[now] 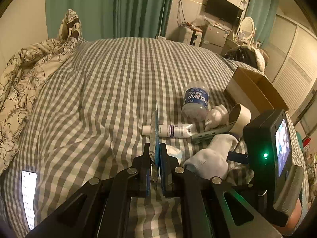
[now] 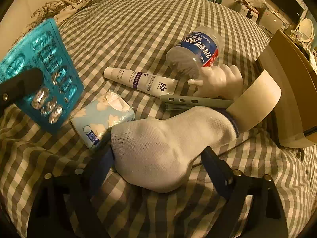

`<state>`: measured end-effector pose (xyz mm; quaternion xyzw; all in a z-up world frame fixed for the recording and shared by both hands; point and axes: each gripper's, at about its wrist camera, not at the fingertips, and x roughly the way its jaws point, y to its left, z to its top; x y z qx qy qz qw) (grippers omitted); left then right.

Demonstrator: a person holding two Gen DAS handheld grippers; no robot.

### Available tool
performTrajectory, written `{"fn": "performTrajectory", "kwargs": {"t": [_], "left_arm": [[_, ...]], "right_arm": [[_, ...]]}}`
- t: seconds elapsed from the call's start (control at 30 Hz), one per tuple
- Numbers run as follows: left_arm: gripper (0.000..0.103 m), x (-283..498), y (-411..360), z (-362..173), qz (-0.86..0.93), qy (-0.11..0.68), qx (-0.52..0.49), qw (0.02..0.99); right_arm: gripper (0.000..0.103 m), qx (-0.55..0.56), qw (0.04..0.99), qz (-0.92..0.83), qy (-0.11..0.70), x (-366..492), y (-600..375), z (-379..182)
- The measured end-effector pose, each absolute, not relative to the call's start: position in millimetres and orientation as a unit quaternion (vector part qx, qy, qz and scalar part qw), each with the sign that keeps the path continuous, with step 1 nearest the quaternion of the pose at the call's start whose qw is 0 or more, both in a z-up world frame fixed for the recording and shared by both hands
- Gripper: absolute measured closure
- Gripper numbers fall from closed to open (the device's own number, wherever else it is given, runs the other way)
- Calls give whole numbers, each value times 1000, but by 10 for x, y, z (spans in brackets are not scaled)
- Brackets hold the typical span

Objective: Organize objects
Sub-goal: 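Grasp the teal blister pack with the left tool while the right tool grasps the white sock, then lower the blister pack and sock into the cardboard box and open both tools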

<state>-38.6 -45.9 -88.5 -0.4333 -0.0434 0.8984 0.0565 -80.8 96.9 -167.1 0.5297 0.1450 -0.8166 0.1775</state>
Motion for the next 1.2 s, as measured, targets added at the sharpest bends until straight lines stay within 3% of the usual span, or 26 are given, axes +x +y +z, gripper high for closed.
{"fn": "performTrajectory", "kwargs": {"t": [0.13, 0.23, 0.6, 0.87, 1.03, 1.2], "left_arm": [[96, -339, -446, -852, 899, -41, -432, 57], [96, -262, -425, -768, 901, -37, -428, 59], [96, -276, -38, 79, 918, -52, -370, 131], [96, -661, 787, 772, 930, -17, -312, 195], [96, -1061, 1445, 769, 918, -4, -316, 238], [96, -1413, 2002, 406, 906, 33, -343, 244]], "right_arm": [[32, 524, 190, -820, 129, -770, 1014, -1635], [35, 499, 195, -836, 122, -686, 1062, -1472], [38, 353, 182, -915, 74, -426, 1762, -141], [38, 283, 129, -947, 80, -747, 2628, 751], [38, 283, 93, -952, 66, -1042, 3205, 848], [38, 312, 70, -946, 50, -1440, 3554, 571]]}}
